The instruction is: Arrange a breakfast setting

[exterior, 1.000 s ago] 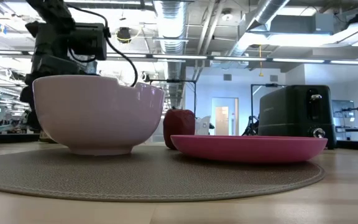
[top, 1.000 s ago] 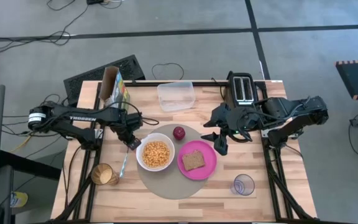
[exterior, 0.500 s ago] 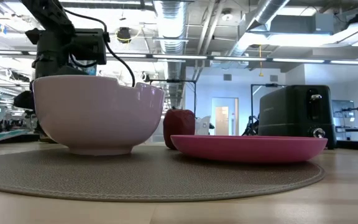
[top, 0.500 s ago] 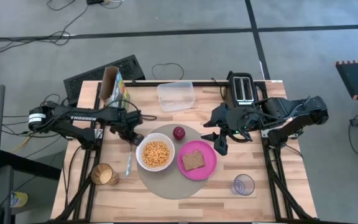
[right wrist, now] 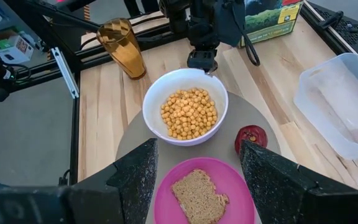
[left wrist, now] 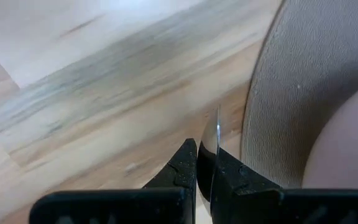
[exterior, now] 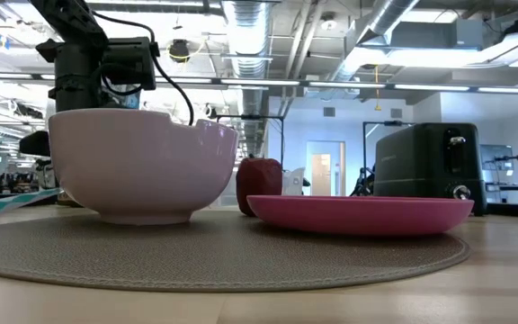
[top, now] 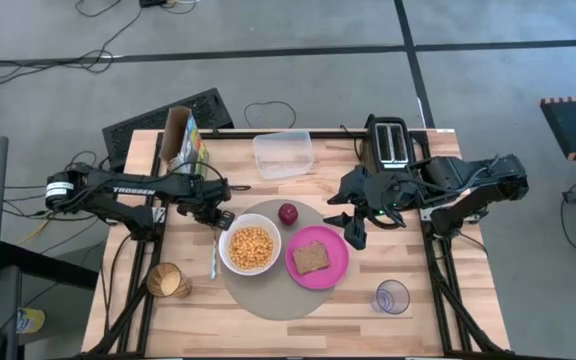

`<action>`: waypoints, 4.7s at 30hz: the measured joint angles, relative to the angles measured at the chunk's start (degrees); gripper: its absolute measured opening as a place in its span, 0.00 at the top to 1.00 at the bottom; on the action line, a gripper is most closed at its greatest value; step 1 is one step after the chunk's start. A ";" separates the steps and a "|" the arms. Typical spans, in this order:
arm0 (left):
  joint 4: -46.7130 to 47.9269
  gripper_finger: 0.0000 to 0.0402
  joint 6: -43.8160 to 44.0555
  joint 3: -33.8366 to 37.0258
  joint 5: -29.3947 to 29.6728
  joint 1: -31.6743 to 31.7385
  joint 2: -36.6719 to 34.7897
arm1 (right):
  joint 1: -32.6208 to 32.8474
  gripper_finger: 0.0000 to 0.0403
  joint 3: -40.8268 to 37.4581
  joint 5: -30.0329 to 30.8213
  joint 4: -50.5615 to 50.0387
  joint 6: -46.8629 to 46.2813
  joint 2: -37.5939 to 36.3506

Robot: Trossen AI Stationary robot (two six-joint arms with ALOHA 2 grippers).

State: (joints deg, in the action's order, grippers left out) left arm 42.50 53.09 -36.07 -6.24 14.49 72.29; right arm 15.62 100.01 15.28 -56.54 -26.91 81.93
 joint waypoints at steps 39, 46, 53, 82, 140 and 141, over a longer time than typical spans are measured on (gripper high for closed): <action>-4.56 0.86 8.86 3.52 5.86 -6.61 -0.02 | 0.00 0.37 0.00 1.30 -0.43 -0.09 0.00; -4.42 0.78 8.03 3.52 5.92 -6.61 -0.02 | 0.00 0.37 0.00 1.30 -0.44 -0.24 0.00; -3.80 0.77 7.12 3.52 6.12 -6.61 -0.02 | 0.00 0.37 0.00 1.30 -0.46 -0.22 0.00; -9.65 0.77 5.10 6.56 6.98 -6.83 -0.09 | 0.00 0.37 0.00 1.30 -0.38 -1.53 -0.02; 13.48 0.77 -10.68 -14.46 8.87 -9.19 -7.78 | 0.09 0.37 0.00 1.25 -0.50 -2.01 -0.02; 13.29 0.77 -12.02 -15.59 8.44 -9.98 -8.76 | 0.09 0.37 0.00 1.25 -0.50 -2.01 -0.02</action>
State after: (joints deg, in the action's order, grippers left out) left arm 55.79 41.07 -51.66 2.20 4.51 63.53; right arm 15.70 100.01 16.53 -57.04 -28.93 81.91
